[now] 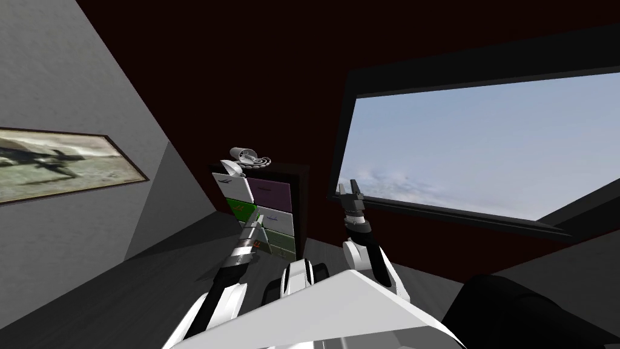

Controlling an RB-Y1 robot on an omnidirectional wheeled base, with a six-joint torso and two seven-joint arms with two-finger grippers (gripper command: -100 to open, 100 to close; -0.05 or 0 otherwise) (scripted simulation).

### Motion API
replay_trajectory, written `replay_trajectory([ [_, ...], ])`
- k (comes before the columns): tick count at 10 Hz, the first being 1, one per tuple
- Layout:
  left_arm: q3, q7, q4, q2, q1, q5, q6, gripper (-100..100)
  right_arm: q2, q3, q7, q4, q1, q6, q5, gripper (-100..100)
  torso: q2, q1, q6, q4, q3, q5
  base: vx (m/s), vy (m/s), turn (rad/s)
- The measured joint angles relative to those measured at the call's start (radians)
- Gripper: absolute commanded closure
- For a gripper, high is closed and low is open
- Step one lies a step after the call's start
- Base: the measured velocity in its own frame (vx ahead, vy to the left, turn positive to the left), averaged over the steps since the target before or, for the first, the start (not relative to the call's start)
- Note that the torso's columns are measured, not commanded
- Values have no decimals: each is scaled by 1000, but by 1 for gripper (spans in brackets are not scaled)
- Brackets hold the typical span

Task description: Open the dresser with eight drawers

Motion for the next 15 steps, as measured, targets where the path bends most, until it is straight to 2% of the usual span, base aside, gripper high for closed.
replay_trajectory([
  [2,-22,-9,62,3,-4,-12,-15,-100,0,0,0,0,0,0,0,0,0,0,0,0,0,0,-13,8,-90],
  [4,-30,-12,121,11,-36,-17,-13,-100,0,0,0,0,0,0,0,0,-1,0,1,0,0,0,-11,8,-56],
  [10,-71,-31,257,18,-64,-39,-29,-100,0,0,0,0,0,0,0,0,0,0,0,0,0,0,-9,4,-64],
  [12,-82,-34,294,28,-69,-44,-34,-100,0,0,0,0,0,0,0,0,0,0,0,0,0,0,-5,2,-23],
  [14,-82,-32,281,30,-71,-44,-21,-100,0,0,0,0,0,0,0,0,-3,-1,0,-1,-2,0,47,-9,-10],
  [15,-82,-32,278,30,-71,-44,-17,100,0,0,0,0,0,0,0,0,-1,0,0,-1,-1,0,5,-1,1],
])
